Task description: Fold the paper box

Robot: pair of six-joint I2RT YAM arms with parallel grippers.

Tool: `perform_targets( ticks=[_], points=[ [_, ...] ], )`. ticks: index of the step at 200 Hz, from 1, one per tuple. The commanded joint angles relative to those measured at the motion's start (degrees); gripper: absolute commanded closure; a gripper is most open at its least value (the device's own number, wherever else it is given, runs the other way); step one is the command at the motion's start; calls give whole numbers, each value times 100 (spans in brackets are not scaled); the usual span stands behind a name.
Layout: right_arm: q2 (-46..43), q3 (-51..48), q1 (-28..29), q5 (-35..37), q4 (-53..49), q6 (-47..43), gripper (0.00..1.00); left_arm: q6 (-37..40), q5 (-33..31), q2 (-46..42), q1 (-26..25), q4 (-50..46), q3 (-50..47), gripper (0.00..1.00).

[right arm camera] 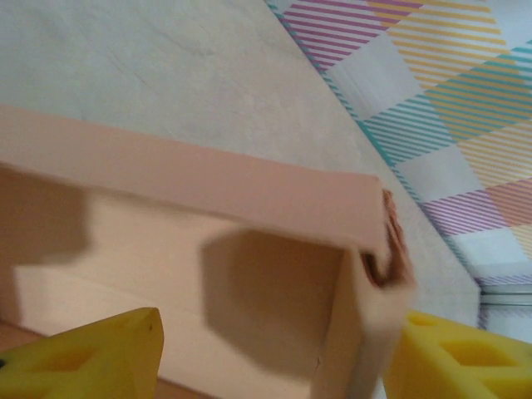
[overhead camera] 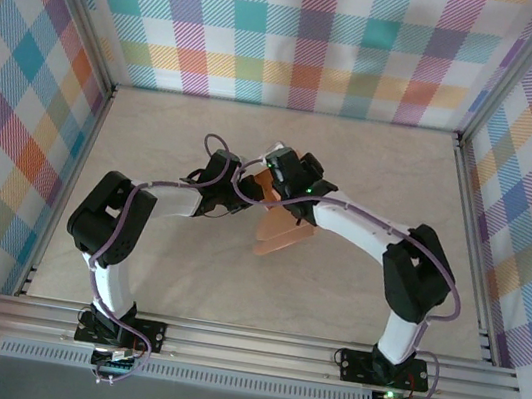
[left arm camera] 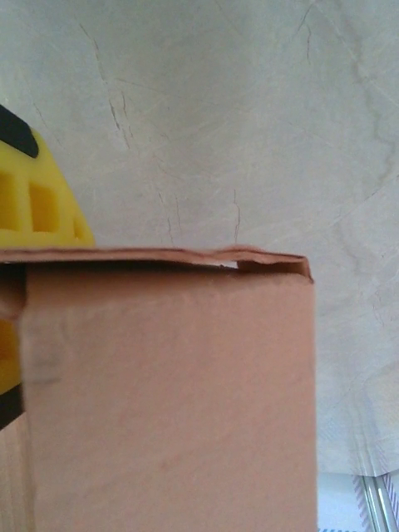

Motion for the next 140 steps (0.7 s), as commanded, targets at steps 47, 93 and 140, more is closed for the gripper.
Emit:
perform_targets(
  ticks=[47, 93, 140],
  points=[
    [-1476, -369, -15, -2121, -160, 867, 9, -181, 127, -6, -29, 404, 104, 100],
    [-2485, -584, -996, -3057, -372, 3025, 9, -1583, 46, 34, 1, 889, -23, 100],
    [-3626, -1850, -1612, -3907, 315, 4417, 11, -3393, -380, 29, 0, 894, -270, 100]
  ],
)
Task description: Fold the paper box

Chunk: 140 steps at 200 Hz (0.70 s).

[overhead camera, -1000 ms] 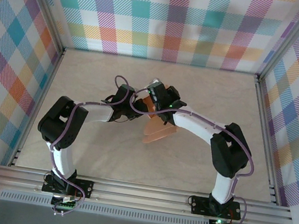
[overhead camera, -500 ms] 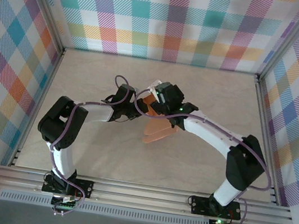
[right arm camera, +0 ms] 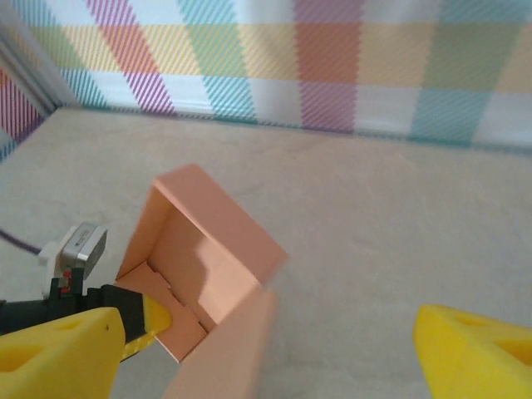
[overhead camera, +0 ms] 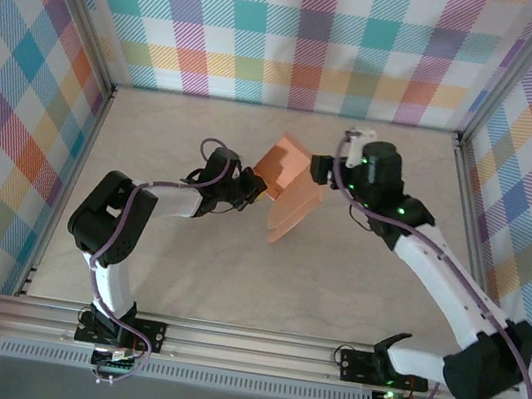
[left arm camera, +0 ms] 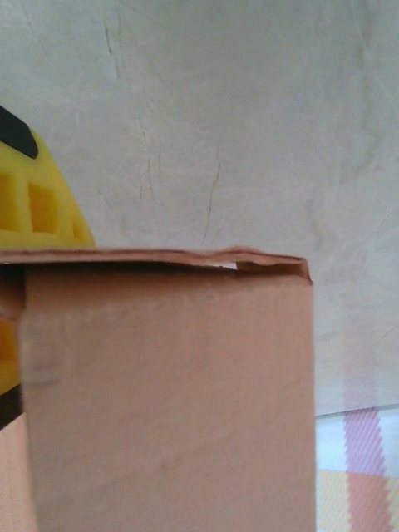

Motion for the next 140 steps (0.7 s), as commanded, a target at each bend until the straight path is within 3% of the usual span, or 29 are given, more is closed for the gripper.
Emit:
perform_targets(
  ticks=[1, 26, 49, 99, 140],
  points=[
    [-448, -616, -29, -788, 369, 1117, 11, -1447, -275, 2, 0, 176, -201, 100],
    [-847, -1398, -15, -1400, 986, 1463, 11, -2346, -347, 125, -34, 523, -315, 100],
    [-867, -1823, 139, -1464, 1314, 1637, 11, -2913, -464, 157, -95, 513, -291, 100],
    [-169, -1410, 1004, -152, 1053, 1589, 15, -3586, -1040, -33, -340, 388, -482, 100],
    [728, -831, 1298, 652, 740, 1932, 32, -3941, -1207, -106, -412, 506, -631, 100]
  ],
)
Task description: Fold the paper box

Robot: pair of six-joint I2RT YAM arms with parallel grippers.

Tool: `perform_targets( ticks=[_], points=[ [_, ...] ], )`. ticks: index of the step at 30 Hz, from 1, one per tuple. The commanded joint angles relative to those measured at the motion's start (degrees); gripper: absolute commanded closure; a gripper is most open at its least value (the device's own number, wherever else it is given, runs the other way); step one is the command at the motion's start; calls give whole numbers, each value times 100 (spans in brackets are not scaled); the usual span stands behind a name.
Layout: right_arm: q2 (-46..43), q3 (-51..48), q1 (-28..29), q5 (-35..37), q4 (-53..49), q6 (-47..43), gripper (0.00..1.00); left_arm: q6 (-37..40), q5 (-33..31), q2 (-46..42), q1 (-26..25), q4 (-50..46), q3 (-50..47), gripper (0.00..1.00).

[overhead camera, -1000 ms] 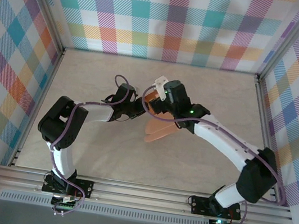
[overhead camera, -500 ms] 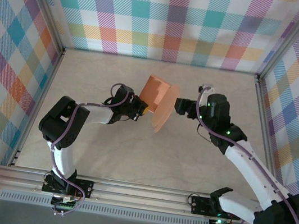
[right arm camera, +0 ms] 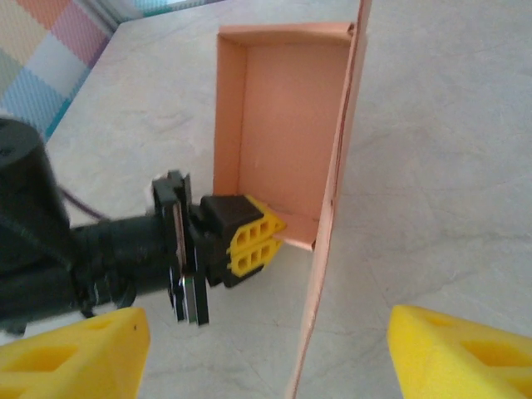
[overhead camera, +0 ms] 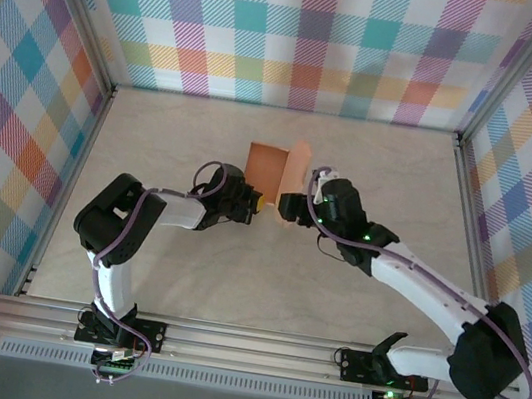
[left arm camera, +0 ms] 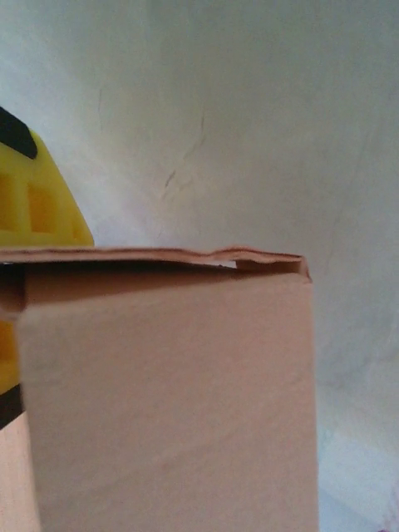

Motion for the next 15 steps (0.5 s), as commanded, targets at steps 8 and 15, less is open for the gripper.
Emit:
perform_targets(
  ticks=[8, 15],
  points=[
    [979, 1070, 245, 1227, -775, 401, 66, -518, -258, -225, -72, 105, -84, 100],
    [1147, 1220, 247, 1227, -842, 354, 93, -659, -204, -133, -74, 273, -122, 100]
  ],
)
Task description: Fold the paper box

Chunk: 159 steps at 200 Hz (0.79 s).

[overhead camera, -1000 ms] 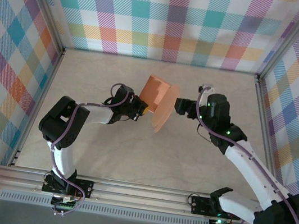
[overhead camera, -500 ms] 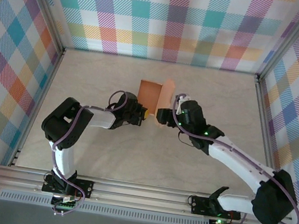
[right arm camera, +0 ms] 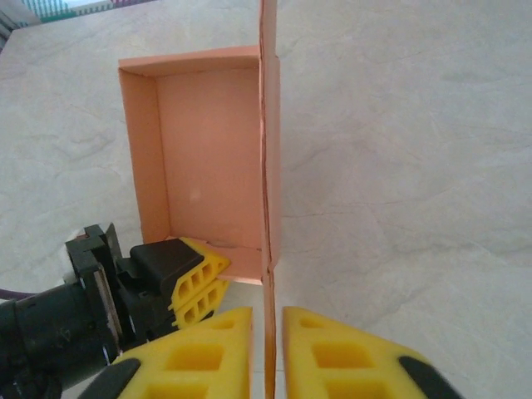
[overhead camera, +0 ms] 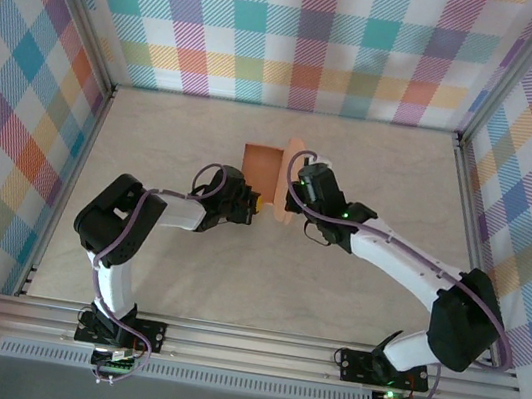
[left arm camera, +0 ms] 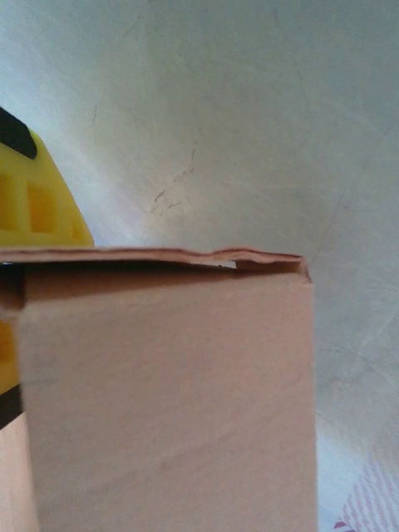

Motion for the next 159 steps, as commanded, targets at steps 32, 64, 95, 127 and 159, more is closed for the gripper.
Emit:
perform_targets(
  ticks=[32, 64, 95, 127, 159],
  points=[
    [167, 431, 20, 124, -320, -409, 100, -210, -116, -249, -53, 198, -171, 81],
    [265, 771, -214, -144, -745, -650, 100, -168, -247, -547, -52, 78, -413, 51],
    [428, 1064, -638, -720, -1182, -646, 100, 79, -274, -1008, -77, -229, -622, 14],
    [674, 1543, -1134, -1544, -1822, -865, 100, 1780, -591, -1848, -99, -1509, -344, 0],
    [1001, 2202, -1492, -2169, -2746, -1492, 100, 4306, -1694, -2786, -149, -3559, 224, 0]
  ],
)
